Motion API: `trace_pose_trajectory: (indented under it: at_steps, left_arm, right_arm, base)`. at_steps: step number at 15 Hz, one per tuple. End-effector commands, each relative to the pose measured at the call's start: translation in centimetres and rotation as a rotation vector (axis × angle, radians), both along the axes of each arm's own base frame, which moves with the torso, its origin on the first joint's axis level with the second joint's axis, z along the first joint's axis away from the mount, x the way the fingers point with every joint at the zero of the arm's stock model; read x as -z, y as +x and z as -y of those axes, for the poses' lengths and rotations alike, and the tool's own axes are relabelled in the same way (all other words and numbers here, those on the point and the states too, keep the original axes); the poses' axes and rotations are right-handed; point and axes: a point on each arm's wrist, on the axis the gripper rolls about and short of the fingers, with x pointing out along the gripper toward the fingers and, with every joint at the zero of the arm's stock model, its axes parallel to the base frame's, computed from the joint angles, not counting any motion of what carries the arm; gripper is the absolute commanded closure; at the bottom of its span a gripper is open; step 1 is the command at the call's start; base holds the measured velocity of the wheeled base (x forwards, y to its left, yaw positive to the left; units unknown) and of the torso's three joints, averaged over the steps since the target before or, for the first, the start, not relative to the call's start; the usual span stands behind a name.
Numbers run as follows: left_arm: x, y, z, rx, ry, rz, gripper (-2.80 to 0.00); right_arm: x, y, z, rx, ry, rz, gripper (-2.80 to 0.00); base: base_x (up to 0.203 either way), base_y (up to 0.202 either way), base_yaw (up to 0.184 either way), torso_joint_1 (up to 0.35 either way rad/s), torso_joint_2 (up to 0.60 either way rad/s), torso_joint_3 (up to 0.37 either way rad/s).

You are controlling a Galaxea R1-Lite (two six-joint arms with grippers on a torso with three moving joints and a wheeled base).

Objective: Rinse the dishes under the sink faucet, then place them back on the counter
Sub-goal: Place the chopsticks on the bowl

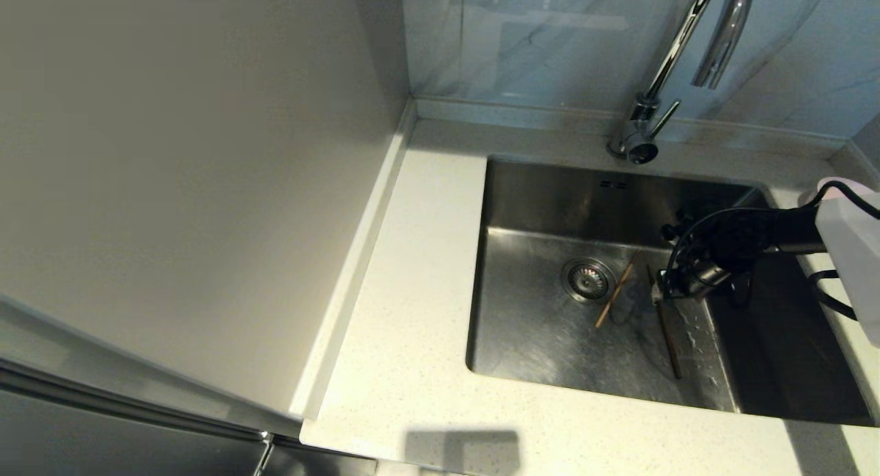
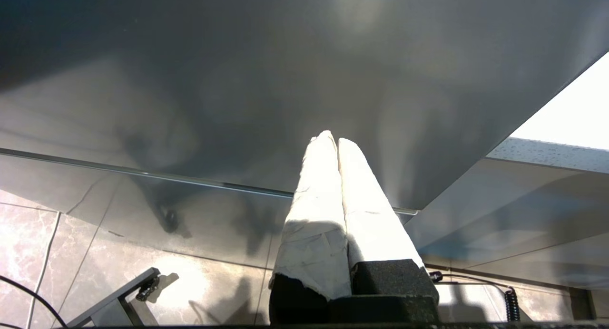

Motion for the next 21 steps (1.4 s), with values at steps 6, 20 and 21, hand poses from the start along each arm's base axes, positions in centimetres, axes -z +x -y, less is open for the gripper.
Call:
trace_pose_trajectory:
  at_steps: [6, 20, 21]
  left_arm:
    - [0.0, 0.0, 0.0, -0.001, 0.000, 0.003, 0.00]
    - [0.0, 0.0, 0.0, -0.001, 0.000, 0.003, 0.00]
    - [0.0, 0.0, 0.0, -0.001, 0.000, 0.003, 0.00]
  right_arm:
    - [1.3, 0.3, -0.1, -0.016, 0.026, -0.020, -2.80]
    - [2.9, 1.1, -0.1, -0.018, 0.032, -0.036, 0.00]
    - [3.1, 1.1, -0.1, -0.020, 0.033, -0.040, 0.00]
  base:
    - [0.000, 0.000, 0.000, 0.000, 0.00, 0.000]
    - [0.000, 0.000, 0.000, 0.000, 0.00, 0.000]
    - [0.000, 0.000, 0.000, 0.000, 0.00, 0.000]
